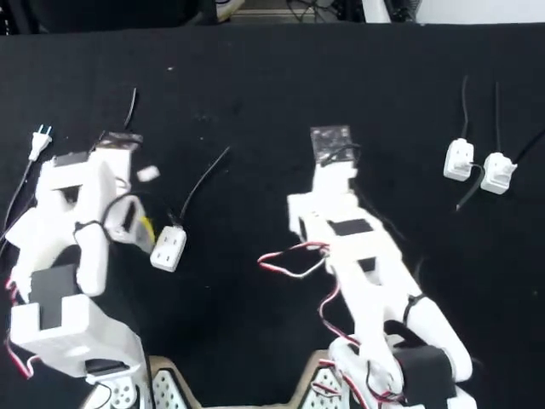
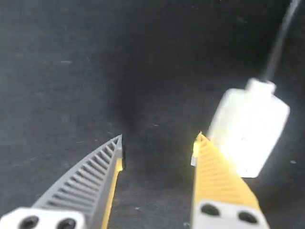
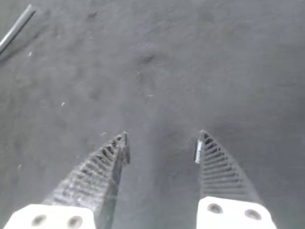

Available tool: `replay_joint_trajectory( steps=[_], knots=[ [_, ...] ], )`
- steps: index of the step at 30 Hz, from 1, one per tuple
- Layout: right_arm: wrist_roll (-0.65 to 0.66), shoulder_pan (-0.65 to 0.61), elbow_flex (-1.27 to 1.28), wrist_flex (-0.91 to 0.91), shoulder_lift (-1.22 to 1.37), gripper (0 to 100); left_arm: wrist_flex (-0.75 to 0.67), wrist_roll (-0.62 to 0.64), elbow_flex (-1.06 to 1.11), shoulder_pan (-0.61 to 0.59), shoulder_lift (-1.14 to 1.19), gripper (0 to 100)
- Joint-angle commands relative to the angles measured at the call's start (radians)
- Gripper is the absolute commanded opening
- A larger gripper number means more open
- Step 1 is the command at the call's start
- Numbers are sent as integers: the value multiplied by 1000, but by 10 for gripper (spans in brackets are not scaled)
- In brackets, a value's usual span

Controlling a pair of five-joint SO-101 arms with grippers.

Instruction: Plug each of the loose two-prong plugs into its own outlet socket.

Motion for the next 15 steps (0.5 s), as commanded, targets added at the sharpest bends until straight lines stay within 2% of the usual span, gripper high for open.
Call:
replay_joint_trajectory(
  steps=[1,5,9,15],
  knots=[
    [-12,69,-45,-11,-65,211,0,35,41,154,-15,237],
    [-12,83,-44,-11,-70,211,74,110,13,302,-31,237],
    [-12,83,-44,-11,-70,211,130,117,-27,420,-52,237],
    [-12,81,-44,-11,-70,211,160,95,-47,410,-87,238]
  ],
)
